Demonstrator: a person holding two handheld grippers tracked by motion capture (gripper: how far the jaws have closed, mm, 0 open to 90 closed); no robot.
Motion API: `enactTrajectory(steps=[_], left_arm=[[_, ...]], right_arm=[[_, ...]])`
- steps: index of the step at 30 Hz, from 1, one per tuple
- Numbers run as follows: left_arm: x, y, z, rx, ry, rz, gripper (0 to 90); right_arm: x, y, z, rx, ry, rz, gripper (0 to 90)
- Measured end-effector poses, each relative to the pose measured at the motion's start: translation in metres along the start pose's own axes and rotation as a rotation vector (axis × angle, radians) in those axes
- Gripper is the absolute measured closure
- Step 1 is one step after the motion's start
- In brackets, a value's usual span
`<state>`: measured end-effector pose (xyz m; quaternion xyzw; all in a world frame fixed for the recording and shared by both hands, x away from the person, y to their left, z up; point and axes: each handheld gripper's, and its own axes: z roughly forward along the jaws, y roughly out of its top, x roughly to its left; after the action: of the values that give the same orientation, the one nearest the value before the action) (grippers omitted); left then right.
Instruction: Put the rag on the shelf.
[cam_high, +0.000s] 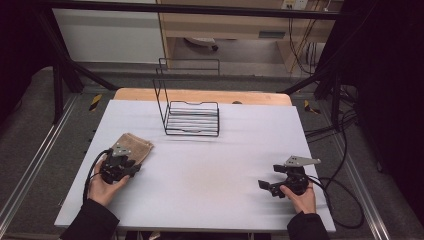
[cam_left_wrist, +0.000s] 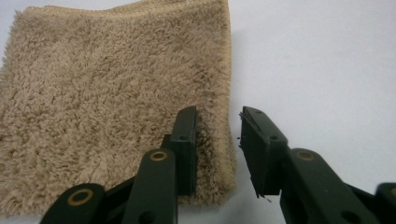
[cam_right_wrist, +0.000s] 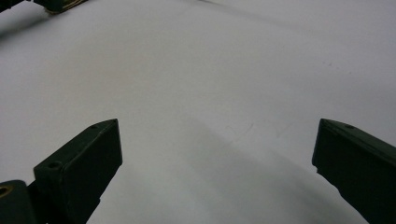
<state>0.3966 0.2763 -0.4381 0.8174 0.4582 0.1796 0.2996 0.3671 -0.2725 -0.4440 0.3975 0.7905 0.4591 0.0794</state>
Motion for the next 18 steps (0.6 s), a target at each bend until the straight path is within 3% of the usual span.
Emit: enactTrajectory(steps=[7, 11, 18], left_arm=[[0.0013, 0.0001, 0.0028, 0.0, 0.021, -0.008, 74.3], [-0.0018, 0.0012, 0.0036, 0.008, 0.049, 0.012, 76.5], [0.0014, 0.0017, 0.0027, 0.006, 0.034, -0.011, 84.9]], right_arm=[[0.0, 0.0, 0.0001, 0.0, -0.001, 0.001, 2.0], [0.0001, 0.0001, -0.0001, -0.001, -0.001, 0.002, 2.0], [0.0001, 0.0002, -0.0004, -0.001, 0.0, 0.004, 2.0]])
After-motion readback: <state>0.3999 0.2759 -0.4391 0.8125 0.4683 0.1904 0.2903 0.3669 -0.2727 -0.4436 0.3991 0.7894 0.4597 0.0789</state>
